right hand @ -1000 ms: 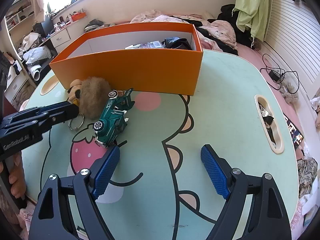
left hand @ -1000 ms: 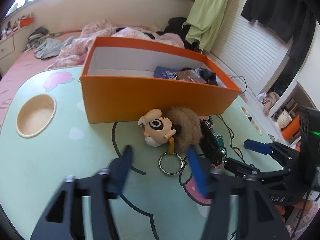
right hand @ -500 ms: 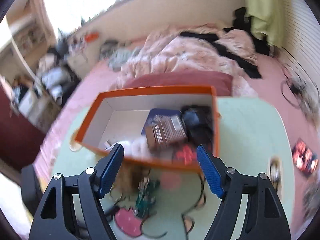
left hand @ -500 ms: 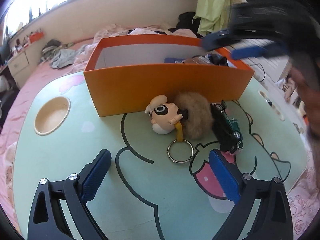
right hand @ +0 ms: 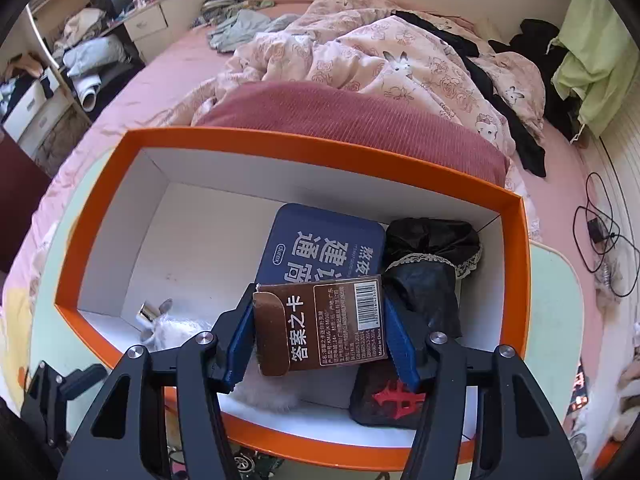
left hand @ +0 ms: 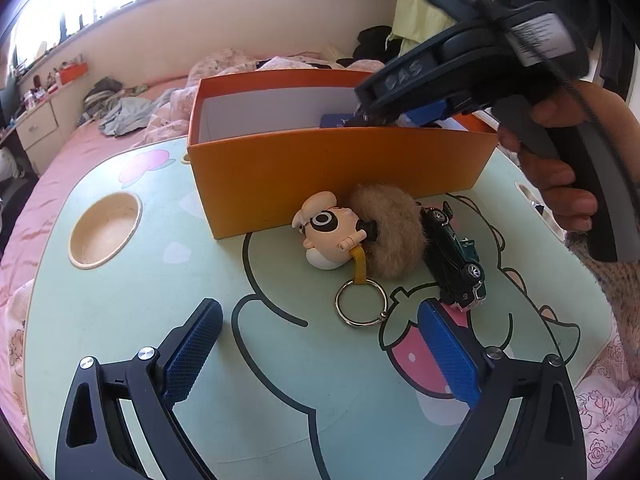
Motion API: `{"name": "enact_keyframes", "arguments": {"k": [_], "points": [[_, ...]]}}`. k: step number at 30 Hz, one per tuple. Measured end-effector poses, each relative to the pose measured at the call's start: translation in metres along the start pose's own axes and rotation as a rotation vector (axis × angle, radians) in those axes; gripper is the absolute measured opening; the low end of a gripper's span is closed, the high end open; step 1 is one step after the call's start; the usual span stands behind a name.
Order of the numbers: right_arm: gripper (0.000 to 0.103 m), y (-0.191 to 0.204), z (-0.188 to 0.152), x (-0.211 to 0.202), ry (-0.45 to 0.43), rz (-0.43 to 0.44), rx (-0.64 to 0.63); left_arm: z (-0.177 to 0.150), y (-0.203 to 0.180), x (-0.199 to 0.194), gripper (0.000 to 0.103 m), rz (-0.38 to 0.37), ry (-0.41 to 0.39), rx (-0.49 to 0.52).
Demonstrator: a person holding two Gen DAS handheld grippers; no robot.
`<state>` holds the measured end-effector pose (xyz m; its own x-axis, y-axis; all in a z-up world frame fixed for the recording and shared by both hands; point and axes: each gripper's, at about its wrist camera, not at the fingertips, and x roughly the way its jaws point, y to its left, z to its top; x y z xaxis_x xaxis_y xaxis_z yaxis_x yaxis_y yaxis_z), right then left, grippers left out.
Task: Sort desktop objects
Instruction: 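Reach into the box and grasp the brown printed carton with the right gripper, then lift the brown carton out and set it on the table with the right gripper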
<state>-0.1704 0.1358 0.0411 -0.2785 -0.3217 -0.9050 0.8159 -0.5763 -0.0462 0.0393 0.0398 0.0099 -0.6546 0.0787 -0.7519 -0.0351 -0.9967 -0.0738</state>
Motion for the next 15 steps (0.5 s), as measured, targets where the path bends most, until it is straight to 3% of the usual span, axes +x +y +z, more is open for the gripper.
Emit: {"name": "enact_keyframes", "arguments": {"k": [3,5,7,8,9,11,13,15], "points": [[0.058,0.000,-0.003,-0.022,-0.087,0.077,0.030,0.000,0.000,0.000,0.098,0.001,0.000,0.001],[0.059,-0.003,-0.006,-0.046,-0.190,0.168,0.067,0.000,0.000,0.000,0.098,0.001,0.000,0.000],[0.059,-0.013,-0.009,-0.068,-0.291,0.329,0.110,0.000,0.000,0.000,0.098,0.001,0.000,0.000],[0.059,-0.021,-0.011,-0.075,-0.321,0.452,0.146,0.000,0.000,0.000,0.098,0.001,0.000,0.000],[0.059,-0.028,-0.013,-0.078,-0.320,0.521,0.184,0.000,0.000,0.000,0.098,0.001,0.000,0.000],[0.059,-0.041,-0.021,-0.082,-0.317,0.546,0.253,0.000,0.000,0.000,0.098,0.001,-0.001,-0.002],[0.059,-0.051,-0.036,-0.087,-0.324,0.672,0.289,-0.001,0.000,-0.001,0.098,0.002,0.000,0.000],[0.059,-0.053,-0.056,-0.092,-0.318,0.699,0.297,0.000,0.000,-0.001,0.098,0.002,0.000,-0.001]]}}
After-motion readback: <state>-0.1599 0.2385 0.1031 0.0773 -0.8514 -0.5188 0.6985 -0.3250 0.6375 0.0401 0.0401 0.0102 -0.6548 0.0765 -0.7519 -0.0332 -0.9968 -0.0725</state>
